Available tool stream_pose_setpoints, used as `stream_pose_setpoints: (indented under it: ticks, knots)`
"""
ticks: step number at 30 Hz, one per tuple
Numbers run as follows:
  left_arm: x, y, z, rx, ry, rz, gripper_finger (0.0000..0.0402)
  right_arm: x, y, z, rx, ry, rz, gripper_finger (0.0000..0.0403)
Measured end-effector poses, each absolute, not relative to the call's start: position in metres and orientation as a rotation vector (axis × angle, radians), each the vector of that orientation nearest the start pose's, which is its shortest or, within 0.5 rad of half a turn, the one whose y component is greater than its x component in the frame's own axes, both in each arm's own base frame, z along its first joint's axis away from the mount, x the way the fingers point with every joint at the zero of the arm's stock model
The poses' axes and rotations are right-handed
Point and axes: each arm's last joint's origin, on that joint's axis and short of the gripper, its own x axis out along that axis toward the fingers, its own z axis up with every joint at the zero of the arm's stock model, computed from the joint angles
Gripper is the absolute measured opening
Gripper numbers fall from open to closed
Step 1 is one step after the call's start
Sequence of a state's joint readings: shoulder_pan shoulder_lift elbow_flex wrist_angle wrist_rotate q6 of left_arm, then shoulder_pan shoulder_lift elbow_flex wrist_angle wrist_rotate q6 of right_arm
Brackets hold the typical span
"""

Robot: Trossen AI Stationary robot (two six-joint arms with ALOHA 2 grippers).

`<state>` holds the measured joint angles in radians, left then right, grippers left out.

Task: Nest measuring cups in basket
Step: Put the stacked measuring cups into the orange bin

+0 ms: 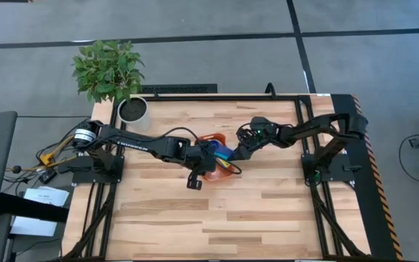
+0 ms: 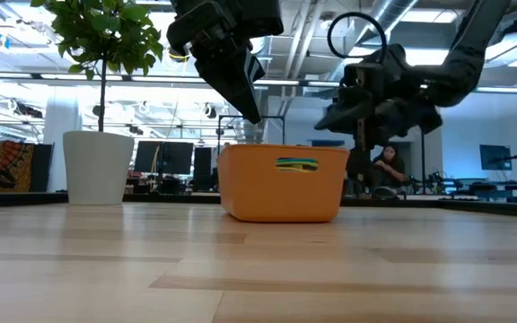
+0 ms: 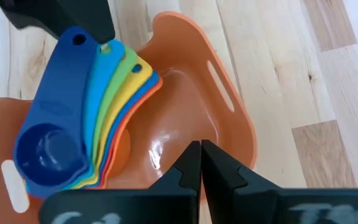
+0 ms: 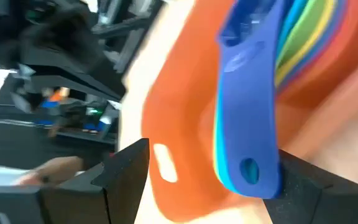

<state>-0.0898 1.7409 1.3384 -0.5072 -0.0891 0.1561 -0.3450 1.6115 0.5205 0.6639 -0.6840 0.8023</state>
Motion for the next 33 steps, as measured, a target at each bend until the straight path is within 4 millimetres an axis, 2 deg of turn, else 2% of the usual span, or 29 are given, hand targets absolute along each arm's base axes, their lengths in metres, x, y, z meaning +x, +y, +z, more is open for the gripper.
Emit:
stream_pose_setpoints:
  ticks: [9, 17, 24, 33]
  knots:
    - [0.372, -0.031, 0.247, 0.227, 0.905, -0.072, 0.0000, 0.260, -0.077, 0.148, 0.953, 0.534, 0.070, 0.0299]
    - [0.372, -0.031, 0.247, 0.226, 0.904, -0.071, 0.0000, 0.269, -0.061, 0.151, 0.898, 0.648, 0.116, 0.0299]
    - [0.371, -0.031, 0.246, 0.226, 0.909, -0.071, 0.0000, 0.271, -0.060, 0.156, 0.883, 0.714, 0.105, 0.0299]
    - [0.371, -0.031, 0.246, 0.234, 0.916, -0.076, 0.0000, 0.267, -0.063, 0.180, 0.802, 0.674, 0.079, 0.0298]
